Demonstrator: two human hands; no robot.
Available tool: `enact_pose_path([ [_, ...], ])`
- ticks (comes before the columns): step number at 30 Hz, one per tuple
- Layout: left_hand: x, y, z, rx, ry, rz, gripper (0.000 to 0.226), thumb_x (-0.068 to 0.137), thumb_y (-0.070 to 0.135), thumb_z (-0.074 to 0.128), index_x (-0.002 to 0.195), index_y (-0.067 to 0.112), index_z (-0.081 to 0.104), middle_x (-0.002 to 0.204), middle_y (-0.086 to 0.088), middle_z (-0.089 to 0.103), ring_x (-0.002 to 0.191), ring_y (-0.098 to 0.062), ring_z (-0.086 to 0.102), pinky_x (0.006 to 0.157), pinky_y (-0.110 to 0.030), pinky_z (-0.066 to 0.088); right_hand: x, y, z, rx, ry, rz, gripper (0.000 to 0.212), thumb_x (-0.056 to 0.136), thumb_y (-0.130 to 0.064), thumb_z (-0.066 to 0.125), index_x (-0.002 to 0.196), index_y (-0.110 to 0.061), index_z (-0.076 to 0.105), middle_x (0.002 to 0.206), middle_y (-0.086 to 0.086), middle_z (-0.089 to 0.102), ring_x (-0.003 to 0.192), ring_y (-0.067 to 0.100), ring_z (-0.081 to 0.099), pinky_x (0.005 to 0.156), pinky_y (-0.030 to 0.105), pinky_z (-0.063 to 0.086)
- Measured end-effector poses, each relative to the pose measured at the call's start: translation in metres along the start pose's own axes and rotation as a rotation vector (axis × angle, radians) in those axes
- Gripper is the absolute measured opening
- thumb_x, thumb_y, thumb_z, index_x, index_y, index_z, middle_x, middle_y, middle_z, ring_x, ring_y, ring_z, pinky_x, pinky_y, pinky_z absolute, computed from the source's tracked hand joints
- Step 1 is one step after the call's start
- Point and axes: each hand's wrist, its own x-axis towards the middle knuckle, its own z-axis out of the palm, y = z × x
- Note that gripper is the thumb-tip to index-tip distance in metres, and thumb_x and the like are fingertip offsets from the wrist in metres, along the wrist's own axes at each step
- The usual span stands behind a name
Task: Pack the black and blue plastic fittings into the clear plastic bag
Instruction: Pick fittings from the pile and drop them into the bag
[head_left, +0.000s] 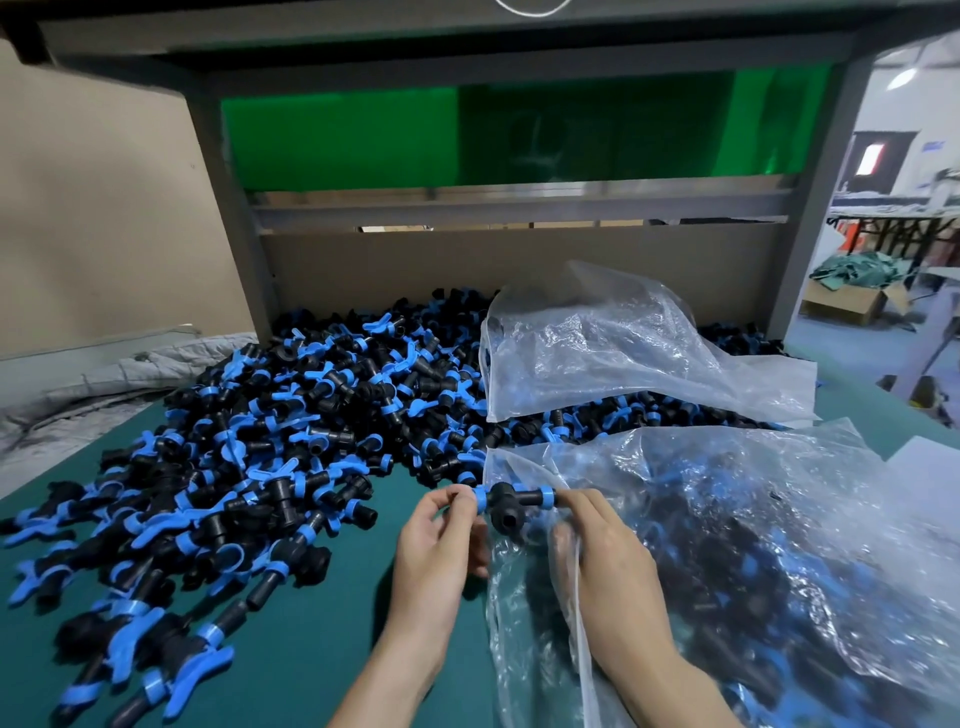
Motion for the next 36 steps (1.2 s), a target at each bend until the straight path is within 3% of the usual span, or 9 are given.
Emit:
enact_pose_path([
  [13, -0.0043, 0.0014, 0.0008, 0.044, -0.029, 0.018, 0.026, 0.098, 0.029, 0.056, 0.094, 0.004, 0.062, 0.059, 0.003, 0.057, 0.050, -0.008, 0.050, 0.045, -0.020, 0.043, -0.0015, -0.0041, -0.0024, -0.039, -0.029, 0.012, 0.037, 0.099, -0.013, 0.048, 0.132, -0.027, 0.054, 0.117, -0.013, 0.057, 0.095, 0.018, 0.062, 0.077, 0.035, 0.048],
  [24, -0.0036, -0.0006, -0.0003, 0.038, -0.030, 0.015, 0.026, 0.098, 0.031, 0.057, 0.088, 0.008, 0.060, 0.058, 0.004, 0.055, 0.050, -0.008, 0.048, 0.046, -0.020, 0.043, -0.0015, -0.0043, -0.0017, -0.048, -0.020, 0.015, 0.037, 0.098, -0.012, 0.047, 0.132, -0.025, 0.054, 0.116, -0.012, 0.058, 0.095, 0.019, 0.062, 0.077, 0.037, 0.050],
  [30, -0.0035, -0.0004, -0.0014, 0.070, -0.025, -0.007, 0.031, 0.096, 0.040, 0.056, 0.080, 0.013, 0.055, 0.057, 0.005, 0.053, 0.048, -0.009, 0.046, 0.044, -0.020, 0.040, -0.0023, -0.0039, -0.0014, -0.007, 0.007, 0.013, 0.037, 0.099, -0.010, 0.049, 0.129, -0.029, 0.057, 0.117, -0.014, 0.059, 0.093, 0.016, 0.062, 0.074, 0.035, 0.049],
  [36, -0.0053, 0.0052, -0.0075, -0.022, -0.026, -0.038, 0.038, 0.094, 0.044, 0.058, 0.061, 0.030, 0.048, 0.051, 0.006, 0.035, 0.045, -0.011, 0.025, 0.040, -0.021, 0.025, -0.0031, -0.0045, -0.0022, 0.035, 0.030, 0.011, 0.036, 0.101, -0.011, 0.048, 0.128, -0.030, 0.059, 0.124, -0.018, 0.058, 0.101, 0.013, 0.063, 0.078, 0.035, 0.050],
])
